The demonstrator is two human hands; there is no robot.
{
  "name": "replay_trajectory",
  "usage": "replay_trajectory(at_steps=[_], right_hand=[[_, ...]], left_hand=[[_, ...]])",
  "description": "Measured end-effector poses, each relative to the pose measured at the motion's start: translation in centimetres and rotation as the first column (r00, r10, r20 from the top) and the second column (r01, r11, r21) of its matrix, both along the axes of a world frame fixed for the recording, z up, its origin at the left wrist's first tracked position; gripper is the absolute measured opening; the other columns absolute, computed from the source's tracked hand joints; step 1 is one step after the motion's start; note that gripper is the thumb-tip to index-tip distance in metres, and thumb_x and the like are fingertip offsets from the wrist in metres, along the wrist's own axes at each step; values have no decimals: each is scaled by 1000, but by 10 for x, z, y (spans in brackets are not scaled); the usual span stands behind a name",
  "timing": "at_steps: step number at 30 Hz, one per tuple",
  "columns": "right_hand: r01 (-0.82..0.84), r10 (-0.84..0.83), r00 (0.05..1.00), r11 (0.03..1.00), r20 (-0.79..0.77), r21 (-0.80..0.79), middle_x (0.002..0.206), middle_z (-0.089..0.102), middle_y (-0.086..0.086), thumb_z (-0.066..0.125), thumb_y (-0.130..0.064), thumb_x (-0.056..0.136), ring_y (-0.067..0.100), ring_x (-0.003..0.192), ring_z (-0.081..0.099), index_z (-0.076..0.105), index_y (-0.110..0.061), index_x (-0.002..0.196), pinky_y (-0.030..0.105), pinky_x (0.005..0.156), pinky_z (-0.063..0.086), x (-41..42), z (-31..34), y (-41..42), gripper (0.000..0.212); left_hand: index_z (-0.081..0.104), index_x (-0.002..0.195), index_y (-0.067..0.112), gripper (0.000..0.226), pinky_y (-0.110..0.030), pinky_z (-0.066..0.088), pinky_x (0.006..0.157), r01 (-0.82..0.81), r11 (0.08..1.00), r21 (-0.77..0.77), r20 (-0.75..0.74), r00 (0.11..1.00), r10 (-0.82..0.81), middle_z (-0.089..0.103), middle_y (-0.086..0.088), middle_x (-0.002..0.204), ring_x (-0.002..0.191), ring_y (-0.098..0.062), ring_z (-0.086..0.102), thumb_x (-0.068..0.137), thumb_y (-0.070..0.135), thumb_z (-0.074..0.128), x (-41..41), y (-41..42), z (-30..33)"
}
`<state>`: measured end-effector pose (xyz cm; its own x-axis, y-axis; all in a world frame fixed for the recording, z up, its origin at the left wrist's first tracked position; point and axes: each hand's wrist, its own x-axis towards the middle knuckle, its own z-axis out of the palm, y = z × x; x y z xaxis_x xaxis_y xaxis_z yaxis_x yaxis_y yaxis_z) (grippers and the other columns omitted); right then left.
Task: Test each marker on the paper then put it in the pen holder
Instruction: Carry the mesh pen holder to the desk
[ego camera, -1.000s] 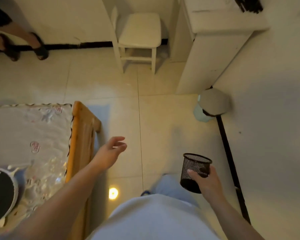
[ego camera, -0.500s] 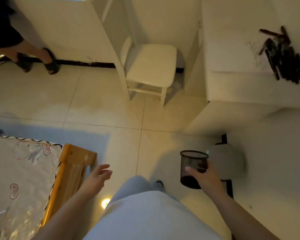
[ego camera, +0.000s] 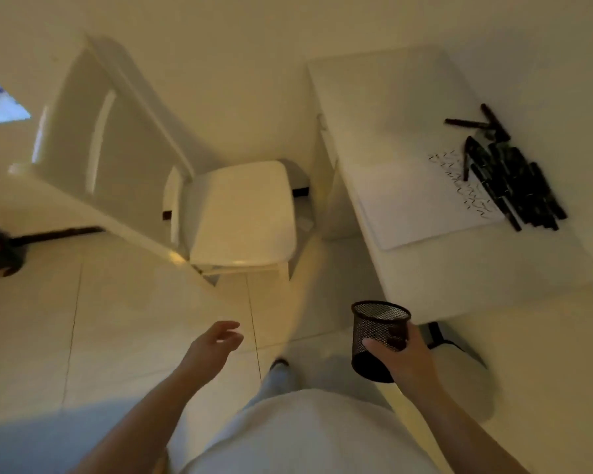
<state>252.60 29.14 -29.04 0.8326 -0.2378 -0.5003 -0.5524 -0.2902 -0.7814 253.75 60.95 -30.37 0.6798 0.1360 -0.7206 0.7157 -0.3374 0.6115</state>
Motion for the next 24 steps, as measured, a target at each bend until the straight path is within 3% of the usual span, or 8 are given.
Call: replay_trajectory(at_steps=[6,12,17,21,24], right_hand=[[186,-183,980,982,75,-34,105,57,-3,78,-32,70,19,94,57,46,-20,120,30,76,46,84,7,-8,61],[336,-334,932,942,137,9,105,55,-6,79,-27,69,15,94,54,45,-22,119,22,71,42,164,-4,-37,62],[379,-379,916,925,128,30,111,55,-1,80,-25,67,19,101,53,44,-19,123,30,81,45,212,-5,-54,67],[468,-470,873,882,127,50,111,54,-5,80,-28,66,15,101,52,42,-18,126,21,73,42,235,-2,-71,71],[558,-562,818,827,122,66,112,54,-5,81,-30,65,13,101,51,42,-19,127,16,71,41,244,-2,-82,73]], left_hand=[[58,106,27,19,-36,42,89,201,980,6,93,975,-201,63,3,99,99,-19,59,87,22,58,149,-31,24],[57,105,29,17,-27,43,76,371,924,92,72,923,-378,64,2,101,92,-17,60,89,23,56,234,-83,18],[54,109,30,19,-15,41,68,540,830,141,79,830,-553,61,11,99,85,-4,58,91,26,52,297,-126,29],[54,104,32,15,-10,36,67,663,726,181,97,723,-684,58,16,94,81,3,54,91,26,53,341,-159,34],[53,103,33,15,-10,37,67,737,651,179,86,648,-757,57,16,94,84,0,54,91,25,53,375,-186,34]])
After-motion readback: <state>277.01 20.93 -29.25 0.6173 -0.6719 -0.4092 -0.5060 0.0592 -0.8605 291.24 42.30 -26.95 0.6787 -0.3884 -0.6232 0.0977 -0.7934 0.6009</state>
